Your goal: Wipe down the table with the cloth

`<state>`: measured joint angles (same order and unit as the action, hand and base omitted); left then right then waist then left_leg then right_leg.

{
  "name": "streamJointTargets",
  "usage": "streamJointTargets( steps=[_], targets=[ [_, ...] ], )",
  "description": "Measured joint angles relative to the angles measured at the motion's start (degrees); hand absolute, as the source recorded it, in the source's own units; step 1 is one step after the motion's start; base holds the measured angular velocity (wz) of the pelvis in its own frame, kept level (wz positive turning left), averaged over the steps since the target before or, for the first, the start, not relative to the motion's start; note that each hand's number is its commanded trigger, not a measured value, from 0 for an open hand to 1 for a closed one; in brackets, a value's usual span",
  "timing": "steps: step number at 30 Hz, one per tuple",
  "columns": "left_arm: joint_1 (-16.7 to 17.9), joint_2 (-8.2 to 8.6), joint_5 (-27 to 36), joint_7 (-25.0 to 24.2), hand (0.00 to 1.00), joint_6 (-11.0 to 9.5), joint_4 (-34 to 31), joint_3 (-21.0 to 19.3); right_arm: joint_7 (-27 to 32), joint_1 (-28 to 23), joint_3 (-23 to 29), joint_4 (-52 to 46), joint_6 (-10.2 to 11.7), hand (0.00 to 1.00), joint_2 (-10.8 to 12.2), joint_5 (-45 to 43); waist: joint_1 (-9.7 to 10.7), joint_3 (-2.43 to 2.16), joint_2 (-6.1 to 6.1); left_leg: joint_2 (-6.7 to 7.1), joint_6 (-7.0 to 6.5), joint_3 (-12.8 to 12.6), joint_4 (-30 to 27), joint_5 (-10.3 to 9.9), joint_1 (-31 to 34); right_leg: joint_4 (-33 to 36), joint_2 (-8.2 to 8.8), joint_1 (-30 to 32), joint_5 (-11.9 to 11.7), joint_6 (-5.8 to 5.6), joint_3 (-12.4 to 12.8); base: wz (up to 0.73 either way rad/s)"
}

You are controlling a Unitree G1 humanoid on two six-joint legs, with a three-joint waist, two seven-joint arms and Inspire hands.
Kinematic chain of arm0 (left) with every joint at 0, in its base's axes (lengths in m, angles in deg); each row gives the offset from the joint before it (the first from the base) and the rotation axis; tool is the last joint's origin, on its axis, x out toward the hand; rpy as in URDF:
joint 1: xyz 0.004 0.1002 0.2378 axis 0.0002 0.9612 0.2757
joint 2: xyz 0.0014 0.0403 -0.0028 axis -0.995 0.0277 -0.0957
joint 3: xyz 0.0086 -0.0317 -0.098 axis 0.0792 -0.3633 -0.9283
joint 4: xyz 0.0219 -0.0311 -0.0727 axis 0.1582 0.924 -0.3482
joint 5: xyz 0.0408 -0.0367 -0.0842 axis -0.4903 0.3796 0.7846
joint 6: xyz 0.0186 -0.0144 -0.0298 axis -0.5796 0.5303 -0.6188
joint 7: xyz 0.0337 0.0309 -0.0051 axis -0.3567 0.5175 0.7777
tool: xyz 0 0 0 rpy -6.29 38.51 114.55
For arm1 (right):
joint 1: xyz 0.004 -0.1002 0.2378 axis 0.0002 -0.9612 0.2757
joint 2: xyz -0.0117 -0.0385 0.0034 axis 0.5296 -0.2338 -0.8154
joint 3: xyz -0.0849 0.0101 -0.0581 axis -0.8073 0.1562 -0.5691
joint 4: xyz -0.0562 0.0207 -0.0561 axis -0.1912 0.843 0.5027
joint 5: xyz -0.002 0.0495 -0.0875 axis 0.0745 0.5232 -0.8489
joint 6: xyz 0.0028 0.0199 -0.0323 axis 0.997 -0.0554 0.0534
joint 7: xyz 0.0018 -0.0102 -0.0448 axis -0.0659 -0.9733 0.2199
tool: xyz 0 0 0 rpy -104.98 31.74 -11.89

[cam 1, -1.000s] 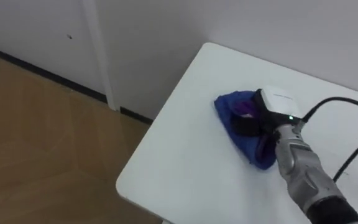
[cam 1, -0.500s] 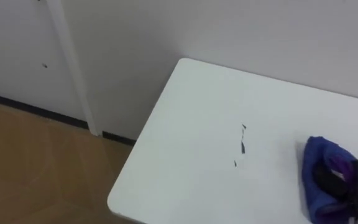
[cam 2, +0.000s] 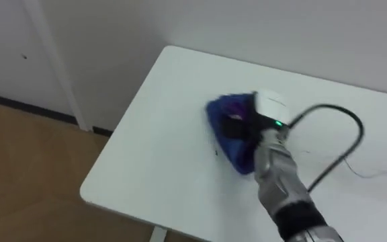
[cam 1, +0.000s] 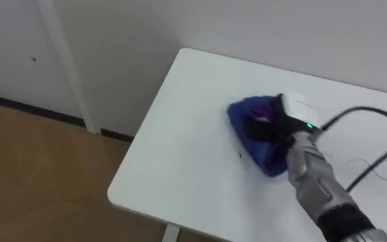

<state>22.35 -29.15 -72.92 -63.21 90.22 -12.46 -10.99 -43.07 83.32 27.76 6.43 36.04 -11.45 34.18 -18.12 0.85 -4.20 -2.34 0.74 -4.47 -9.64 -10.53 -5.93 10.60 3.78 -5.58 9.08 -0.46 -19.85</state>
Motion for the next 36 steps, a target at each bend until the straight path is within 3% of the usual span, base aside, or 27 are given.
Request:
streamJointTargets(
  steps=[2, 5, 7, 9, 11, 12, 13, 14, 15, 16, 17, 20, 21, 22, 23, 24, 25, 26, 27, 28, 29, 30, 31, 32, 33, 35, 36],
  targets=[
    [1.97, -0.41, 0.03, -0.69, 0.00, 0.43, -0.36, -0.05, 0.10, -0.33, 1.37, 2.01, 1.10, 1.00, -0.09, 0.02, 0.11, 0.00, 0.12, 0.04, -0.03, 0.26, -0.15, -0.01, 0.27, 0.55, 0.56, -0.30, 0.13, -0.15, -1.53, 0.51],
    [3.49, -1.04, 0.02, -1.16, 0.00, 0.77, -0.10, -0.53, 3.61, -7.10, 7.30, 7.98, 4.01, 1.00, -0.70, 3.82, 1.23, 0.13, 0.57, 0.14, -0.13, -0.44, -2.16, -0.03, 0.16, 4.32, 2.60, -0.29, 0.81, -1.18, -2.34, 0.34],
    [4.03, -1.49, -0.17, -1.79, 0.00, -0.23, 0.30, -3.94, 7.08, -13.08, 12.45, 8.15, 8.58, 1.00, -1.68, 6.02, 3.23, -0.10, 1.54, 0.00, -0.19, -4.47, -3.62, -0.07, -0.92, 8.10, 4.46, -0.17, 0.99, -1.49, -3.56, -0.09],
    [4.38, -2.72, -0.21, -1.78, 0.00, -1.61, 0.64, -6.25, 10.06, -16.13, 15.18, 8.18, 9.75, 1.00, -2.20, 7.86, 5.13, -0.54, 2.27, -0.83, -0.76, -6.57, -4.02, -0.44, -0.71, 12.94, 6.16, 1.71, 1.85, -3.49, -3.55, -0.30],
    [3.44, -3.95, -0.51, -1.60, 0.00, -2.58, 0.48, -7.99, 13.80, -19.65, 17.41, 8.16, 10.00, 1.00, -3.13, 9.55, 7.32, -0.90, 2.63, -1.21, -1.72, -10.52, -5.43, -1.09, -0.59, 21.25, 12.59, 3.36, 3.29, -4.53, -3.86, 0.12],
    [2.63, -4.85, -1.48, -1.42, 0.00, -3.22, -0.12, -7.86, 16.01, -22.25, 18.60, 8.12, 10.00, 1.00, -4.08, 10.62, 8.84, -1.28, 3.00, -2.12, -1.82, -12.49, -6.09, -1.74, -0.65, 23.73, 16.83, 3.13, 3.44, -4.81, -3.67, 0.52],
    [2.39, -5.52, -1.51, -1.30, 0.00, -4.30, -1.26, -7.61, 17.63, -23.66, 19.15, 8.03, 9.98, 1.00, -4.94, 12.05, 9.34, -1.75, 3.85, -4.08, -0.86, -14.52, -6.22, -3.90, -0.64, 25.07, 19.54, 3.38, 3.18, -5.19, -1.69, 0.42],
    [2.01, -6.11, -1.53, -1.25, 0.00, -4.83, -1.87, -7.57, 18.15, -23.95, 19.25, 7.96, 9.98, 1.00, -5.02, 12.57, 9.65, -1.63, 3.68, -4.68, -0.87, -14.75, -6.50, -5.08, -0.55, 25.04, 20.89, 3.71, 2.99, -5.49, -0.64, 0.08],
    [0.55, -6.85, -1.66, -1.16, 0.00, -4.88, -1.62, -7.34, 18.40, -24.10, 18.63, 7.87, 9.78, 1.00, -4.83, 12.71, 9.42, -1.37, 2.52, -5.91, 0.07, -15.35, -8.91, -5.55, 0.16, 23.35, 23.60, 3.34, 2.49, -5.50, 0.81, -0.09],
    [-0.87, -7.12, -1.25, -0.70, 0.00, -4.53, -1.12, -6.57, 17.96, -23.73, 17.41, 7.59, 9.09, 1.00, -4.67, 12.63, 8.97, -1.42, 2.57, -8.12, 1.31, -14.96, -11.58, -6.31, 0.92, 19.96, 24.41, 2.28, 1.63, -5.67, 1.03, -0.07],
    [-1.89, -7.09, -1.13, -0.35, 0.00, -4.49, -0.97, -5.57, 17.31, -23.25, 16.31, 6.75, 8.55, 1.00, -3.90, 12.53, 8.80, -1.42, 2.57, -10.36, 2.64, -14.01, -13.60, -6.66, 2.22, 15.60, 23.86, 0.83, -0.30, -5.89, 0.76, -0.04],
    [-4.31, -6.17, 0.59, -0.05, 0.00, -4.64, 0.21, -3.34, 14.35, -19.63, 12.95, 4.22, 6.86, 1.00, -2.43, 10.88, 7.19, -1.18, 1.77, -14.10, 6.00, -13.74, -15.95, -5.69, 4.51, 10.04, 22.62, 1.02, -3.80, -6.15, 0.48, -0.24],
    [-5.34, -5.87, 1.39, 0.38, 0.00, -4.66, 1.16, -2.80, 12.04, -16.72, 11.03, 3.71, 6.23, 1.00, -1.80, 8.14, 6.20, -0.76, 1.07, -16.15, 8.33, -14.29, -15.94, -4.40, 4.88, 10.24, 20.77, 2.60, -4.41, -6.35, 0.43, -0.53],
    [-5.96, -5.82, 2.37, 0.60, 0.00, -4.87, 1.32, -1.91, 9.70, -14.13, 8.68, 2.43, 5.92, 1.00, -1.22, 5.80, 4.72, -0.68, 0.42, -18.57, 11.03, -14.35, -15.94, -2.93, 5.65, 12.38, 18.55, 4.44, -2.40, -7.93, -1.76, -0.77],
    [-5.95, -4.92, 3.12, 0.67, 0.00, -4.92, 1.54, -0.80, 7.56, -11.26, 7.02, 1.90, 5.97, 1.00, -1.27, 3.38, 3.30, -0.88, 1.46, -21.76, 12.65, -13.16, -15.02, -1.42, 6.12, 16.15, 15.81, 6.99, 1.21, -9.73, -2.89, -0.62],
    [-6.12, -4.52, 3.27, 0.63, 0.00, -4.91, 1.45, -0.33, 6.82, -9.88, 6.42, 1.87, 5.91, 1.00, -1.13, 2.30, 3.21, -0.95, 1.63, -22.75, 11.70, -11.77, -14.28, -0.26, 6.43, 18.18, 14.43, 8.45, 2.63, -8.71, -3.04, -0.29],
    [-5.32, -3.66, 3.07, 0.60, 0.00, -4.93, 1.45, -0.02, 5.79, -8.47, 5.98, 1.76, 5.91, 1.00, -1.21, 0.18, 3.57, -0.83, 1.40, -22.77, 8.36, -9.89, -13.50, 2.28, 7.60, 19.87, 12.69, 9.99, 4.84, -7.05, -3.23, 0.12],
    [-4.58, -3.16, 3.03, 0.58, 0.00, -4.85, 1.31, 0.00, 5.44, -8.28, 6.27, 1.77, 5.88, 1.00, -1.34, -0.41, 4.02, -0.79, 1.43, -22.06, 8.27, -9.30, -14.23, 2.34, 8.40, 19.80, 11.90, 10.02, 5.30, -6.42, -3.07, 0.42],
    [-2.66, -2.77, 3.02, 0.43, 0.00, -4.71, 0.90, 0.00, 5.01, -8.61, 7.25, 1.89, 5.74, 1.00, -1.60, -0.24, 5.19, -0.57, 1.19, -19.88, 7.37, -8.99, -16.45, 1.79, 9.79, 18.67, 10.63, 9.66, 6.14, -5.39, -2.34, 0.54],
    [-1.11, -2.77, 3.00, 0.34, 0.00, -3.64, 0.77, -0.21, 4.86, -9.51, 7.77, 1.64, 4.98, 1.00, -2.40, 1.02, 5.73, -0.32, 0.87, -16.24, 5.69, -8.49, -18.63, 0.57, 11.04, 17.35, 9.41, 9.17, 6.77, -4.65, -0.11, 0.62],
    [0.25, -2.60, 3.01, -0.19, 0.00, -2.64, 0.58, -0.29, 4.83, -11.10, 8.82, 0.70, 4.78, 1.00, -4.01, 1.08, 6.16, -0.22, 0.89, -10.80, 4.50, -6.53, -19.64, -1.60, 11.47, 15.35, 8.50, 8.08, 6.77, -4.29, 1.71, 0.48],
    [0.95, -2.55, 3.12, -0.57, 0.00, -2.23, 0.46, -0.37, 4.88, -11.77, 9.83, 0.79, 5.01, 1.00, -4.59, 1.07, 6.65, 0.08, 1.60, -8.00, 3.51, -5.88, -19.22, -2.59, 11.30, 14.10, 8.07, 7.31, 6.61, -4.08, 2.27, 0.49],
    [1.84, -2.46, 3.08, -0.84, 0.00, -1.46, 0.00, -0.51, 5.59, -14.42, 12.58, 0.69, 5.43, 1.00, -5.58, 1.42, 6.91, 0.06, 2.05, -3.00, 2.22, -5.64, -15.89, -3.30, 10.01, 12.16, 7.38, 6.48, 6.15, -3.97, 3.14, 0.32],
    [2.42, -2.42, 3.08, -0.86, 0.00, -1.22, -0.85, -0.90, 6.62, -15.54, 13.77, 0.44, 5.97, 1.00, -5.83, 1.54, 6.76, -0.26, 2.13, -1.76, 1.35, -6.20, -13.53, -3.21, 8.79, 11.28, 6.83, 6.33, 5.84, -3.89, 3.88, 0.05],
    [4.03, -2.24, 3.00, -0.71, 0.00, -1.30, -2.32, -2.36, 8.35, -17.10, 15.36, -0.15, 7.58, 1.00, -5.74, 1.53, 6.62, -0.48, 3.80, -1.33, 0.86, -6.32, -9.25, -2.72, 6.36, 9.52, 5.61, 6.22, 5.05, -3.73, 5.12, -0.46],
    [6.25, -1.63, 3.12, -0.56, 0.00, -1.31, -2.75, -4.95, 11.86, -20.32, 16.66, -0.61, 10.58, 1.00, -5.53, 1.10, 7.63, -0.78, 4.27, -1.23, 0.95, -6.51, -5.41, -1.48, 4.07, 5.70, 4.15, 4.73, 2.97, -3.52, 6.03, -0.46],
    [7.02, -1.44, 3.08, -0.44, 0.00, -1.31, -2.78, -6.52, 14.59, -23.94, 18.23, -1.91, 11.90, 1.00, -5.38, 1.19, 8.57, -1.39, 4.81, -1.02, 0.93, -6.56, -3.70, -1.12, 2.83, 3.90, 3.95, 3.43, 2.28, -3.69, 5.93, -0.12]
  ],
)
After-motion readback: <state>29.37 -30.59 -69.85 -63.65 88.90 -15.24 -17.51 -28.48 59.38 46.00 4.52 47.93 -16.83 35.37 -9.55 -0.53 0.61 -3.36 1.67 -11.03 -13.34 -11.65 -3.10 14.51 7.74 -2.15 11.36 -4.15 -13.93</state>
